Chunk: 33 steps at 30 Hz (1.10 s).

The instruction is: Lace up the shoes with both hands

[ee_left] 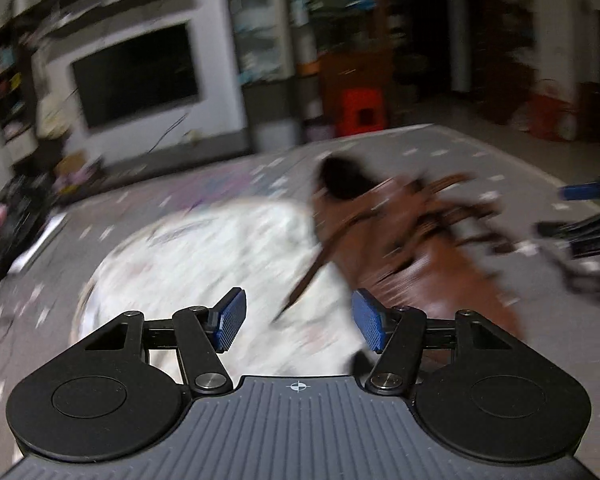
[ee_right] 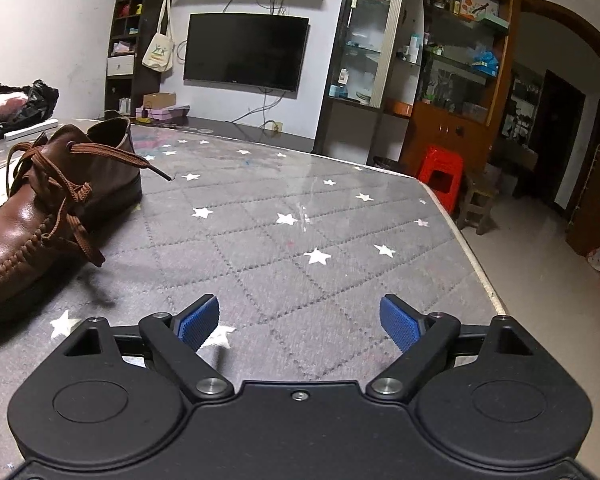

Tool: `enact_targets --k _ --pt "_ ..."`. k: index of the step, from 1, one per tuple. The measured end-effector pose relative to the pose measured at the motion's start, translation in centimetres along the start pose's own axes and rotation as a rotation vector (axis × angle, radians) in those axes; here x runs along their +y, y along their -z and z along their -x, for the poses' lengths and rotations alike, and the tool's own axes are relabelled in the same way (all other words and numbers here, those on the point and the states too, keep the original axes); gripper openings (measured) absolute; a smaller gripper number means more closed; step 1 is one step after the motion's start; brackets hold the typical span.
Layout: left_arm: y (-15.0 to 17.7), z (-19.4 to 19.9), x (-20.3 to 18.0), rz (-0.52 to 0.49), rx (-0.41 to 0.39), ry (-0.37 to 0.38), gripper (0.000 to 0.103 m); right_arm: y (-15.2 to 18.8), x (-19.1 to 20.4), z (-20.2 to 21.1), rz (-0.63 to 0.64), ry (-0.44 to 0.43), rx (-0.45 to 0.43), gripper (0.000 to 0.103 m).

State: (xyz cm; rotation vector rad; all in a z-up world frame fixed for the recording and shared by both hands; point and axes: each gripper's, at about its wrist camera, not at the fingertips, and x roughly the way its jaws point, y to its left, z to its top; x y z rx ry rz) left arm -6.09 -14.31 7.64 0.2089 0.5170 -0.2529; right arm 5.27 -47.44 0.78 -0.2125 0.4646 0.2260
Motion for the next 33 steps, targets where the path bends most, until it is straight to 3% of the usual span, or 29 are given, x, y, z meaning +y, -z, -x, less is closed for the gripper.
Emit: enact_targets --k 1,3,8,27,33 --pt "-0.6 0.0 -0.5 -0.018 -0.009 0.025 0.053 0.0 0.1 0.2 0.0 -0.005 -0.004 0.09" --pt "-2.5 -0.4 -1.9 -0.079 -0.025 0.08 0.03 0.0 0.4 0.5 0.001 -0.014 -0.011 0.09" --pt "-5.1 -2.2 -3.5 -0.193 -0.004 0.158 0.017 0.1 1.1 1.4 0.002 -0.036 -0.028 0.09" --pt "-7.0 -7.9 -4.3 -0.494 0.156 0.284 0.013 -0.8 2.7 2.1 -0.027 -0.127 -0.069 0.09" --pt "-6.7 -8.6 -4.7 -0.483 0.142 0.278 0.007 -1.0 3.0 2.2 -0.019 -0.139 -0.074 0.09"
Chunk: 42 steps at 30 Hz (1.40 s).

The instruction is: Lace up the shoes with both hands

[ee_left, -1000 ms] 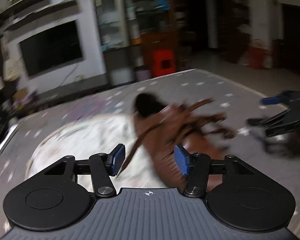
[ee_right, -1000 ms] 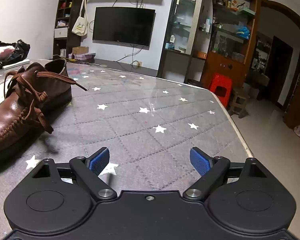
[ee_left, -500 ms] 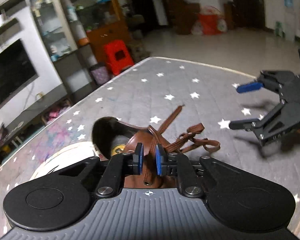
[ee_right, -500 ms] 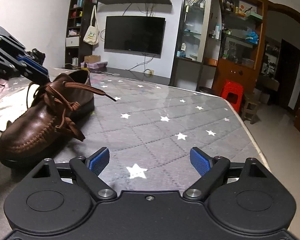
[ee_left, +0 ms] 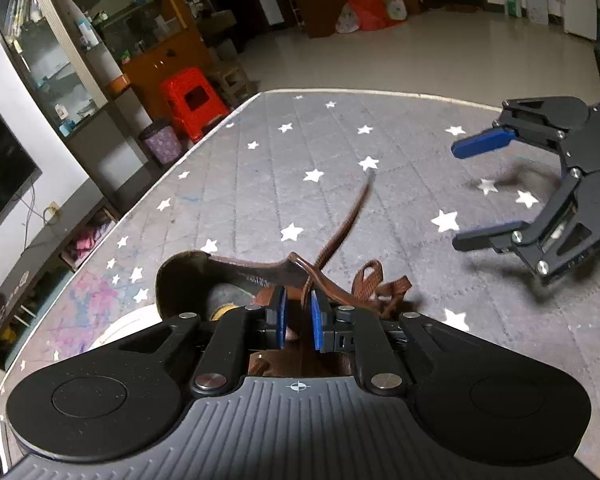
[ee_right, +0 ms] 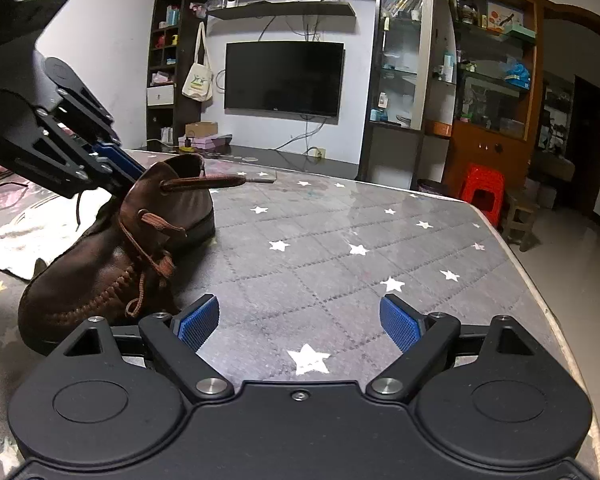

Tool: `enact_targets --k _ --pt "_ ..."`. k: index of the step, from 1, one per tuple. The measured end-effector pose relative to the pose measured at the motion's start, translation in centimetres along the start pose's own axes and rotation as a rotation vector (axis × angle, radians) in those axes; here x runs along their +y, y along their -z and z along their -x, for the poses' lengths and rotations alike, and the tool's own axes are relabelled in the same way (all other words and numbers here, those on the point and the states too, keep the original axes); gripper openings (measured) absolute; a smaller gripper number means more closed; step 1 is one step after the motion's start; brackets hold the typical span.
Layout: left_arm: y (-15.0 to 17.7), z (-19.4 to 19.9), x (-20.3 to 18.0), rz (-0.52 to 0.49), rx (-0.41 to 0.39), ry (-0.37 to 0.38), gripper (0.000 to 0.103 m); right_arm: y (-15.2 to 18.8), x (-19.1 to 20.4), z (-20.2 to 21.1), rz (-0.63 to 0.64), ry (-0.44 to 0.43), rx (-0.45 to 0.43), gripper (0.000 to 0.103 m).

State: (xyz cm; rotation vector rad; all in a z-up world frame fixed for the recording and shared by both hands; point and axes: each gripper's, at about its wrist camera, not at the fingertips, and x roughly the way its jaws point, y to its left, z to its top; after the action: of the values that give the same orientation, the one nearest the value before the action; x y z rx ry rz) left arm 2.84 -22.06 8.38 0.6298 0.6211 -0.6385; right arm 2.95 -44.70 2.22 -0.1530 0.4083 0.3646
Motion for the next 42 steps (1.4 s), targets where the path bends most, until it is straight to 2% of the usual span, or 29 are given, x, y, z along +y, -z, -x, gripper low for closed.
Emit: enact_targets --k 3,8,18,28,38,42 --pt "0.3 0.5 -0.5 0.027 -0.019 -0.047 0.003 -0.2 0.2 0.1 0.006 -0.002 -0.001 0.09" --pt "0.9 1.9 -1.0 0.09 -0.06 -0.118 0.002 -0.7 1.0 0.7 0.027 -0.013 -0.012 0.09" --pt "3.7 5.7 -0.9 0.288 -0.134 -0.23 0.002 -2.1 3.1 1.9 0.082 -0.04 -0.036 0.09" --pt "7.8 5.9 0.6 0.493 -0.058 -0.256 0.003 -3.5 5.2 3.1 0.138 -0.068 -0.06 0.09" --pt "8.7 6.7 2.2 0.488 0.02 -0.323 0.007 -4.5 6.6 2.7 0.206 -0.124 -0.076 0.089" --pt "7.7 8.0 2.9 0.47 0.002 -0.327 0.015 -5.0 7.4 2.3 0.23 -0.144 -0.08 0.089"
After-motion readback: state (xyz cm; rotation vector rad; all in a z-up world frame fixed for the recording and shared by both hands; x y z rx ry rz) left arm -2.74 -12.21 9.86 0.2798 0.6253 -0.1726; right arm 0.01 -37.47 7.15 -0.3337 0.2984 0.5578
